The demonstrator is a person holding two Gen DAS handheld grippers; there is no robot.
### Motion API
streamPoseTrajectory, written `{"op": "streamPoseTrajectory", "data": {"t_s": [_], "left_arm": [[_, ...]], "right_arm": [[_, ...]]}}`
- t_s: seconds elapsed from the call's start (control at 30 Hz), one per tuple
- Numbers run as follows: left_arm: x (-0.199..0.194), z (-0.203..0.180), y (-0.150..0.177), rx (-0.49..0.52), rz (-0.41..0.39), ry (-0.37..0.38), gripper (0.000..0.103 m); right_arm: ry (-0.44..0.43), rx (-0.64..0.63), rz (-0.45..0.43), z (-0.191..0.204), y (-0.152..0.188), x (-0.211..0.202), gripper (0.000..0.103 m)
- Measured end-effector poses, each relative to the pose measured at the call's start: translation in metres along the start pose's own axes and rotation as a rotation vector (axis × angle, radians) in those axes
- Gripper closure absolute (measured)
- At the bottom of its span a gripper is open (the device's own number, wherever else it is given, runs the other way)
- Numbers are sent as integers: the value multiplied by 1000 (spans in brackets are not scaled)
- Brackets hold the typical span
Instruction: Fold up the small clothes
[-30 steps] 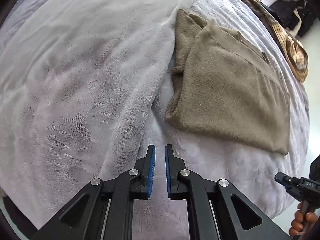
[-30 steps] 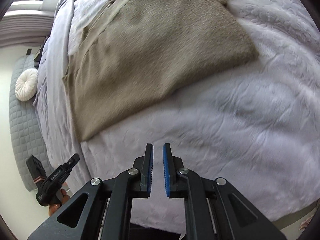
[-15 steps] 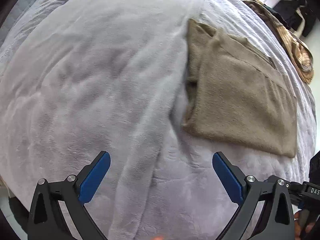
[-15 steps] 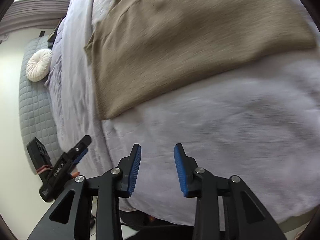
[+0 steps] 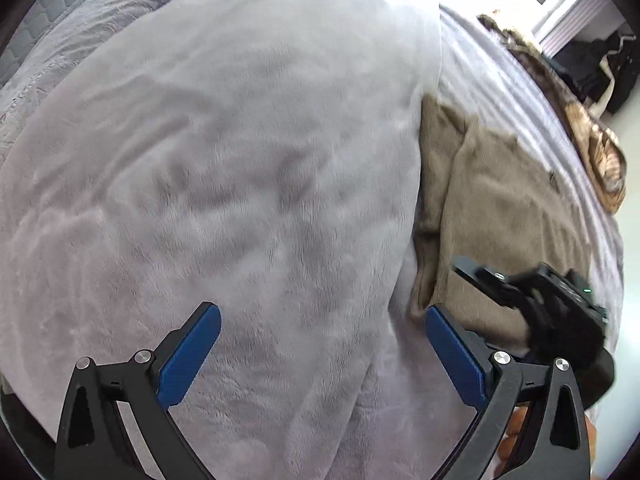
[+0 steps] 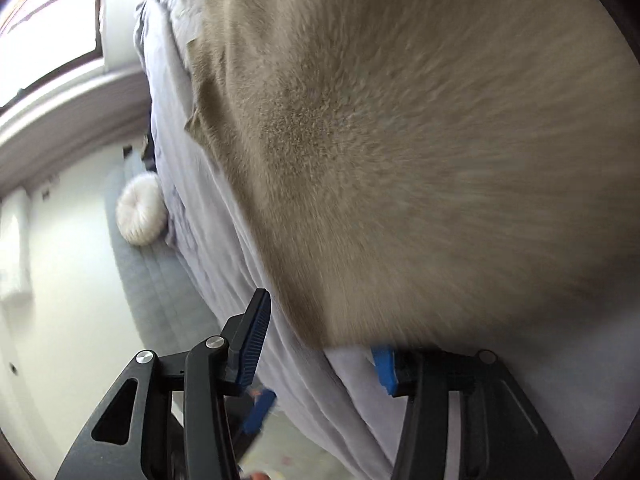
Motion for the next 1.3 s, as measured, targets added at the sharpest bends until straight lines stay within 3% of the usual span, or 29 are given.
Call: {"op": "streamPoseTrajectory", "data": {"t_s": [0.07, 0.1, 0.13, 0.27, 0.33, 0.5, 0.67, 0.73, 0.83, 0.9, 1.03, 1.3], "left_arm": [[-2, 0, -4, 0, -13, 19, 1], [-3, -1, -6, 3, -16, 20, 1], [-4, -1, -7, 10, -21, 21, 1], [-3, 0, -10, 39, -39, 8, 1], [2, -1, -9, 49, -33, -7, 1], [14, -1, -6, 68, 0, -45, 1], [22, -1, -2, 75, 33, -68, 1], [23, -4, -2, 67, 43, -62, 1], [23, -8, -3, 67, 46, -59, 1], [23, -12, -3, 79, 52, -61, 1], [25, -20, -1, 94, 72, -59, 1], [29, -34, 3, 135, 100, -85, 1]], "right_arm": [[-42, 35, 6, 5, -1, 13, 58], [-61, 51, 16, 11, 0, 17, 86], [-77, 58, 24, 16, 0, 20, 91], [-223, 34, 25, 56, 0, 7, 91], [-228, 22, 34, 60, 1, 7, 91], [-32, -13, 77, 19, 11, 31, 91], [103, -51, 136, -2, 28, 37, 81], [182, -113, 218, 1, 42, 40, 74], [321, -314, 314, 13, 61, 34, 69], [364, -391, 335, 20, 67, 25, 62], [406, -447, 322, 27, 65, 4, 61], [428, -410, 238, 26, 37, -43, 58]]}}
Point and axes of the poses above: each gripper's, at about its wrist camera, not at the fingertips, and x roughly the way its jaws point, z to its left, y to its underside, the point moved 9 cm from there along x, roughly the way its jaws point, and after that the axes turned 11 degrees about -y, right-handed, at the moved point
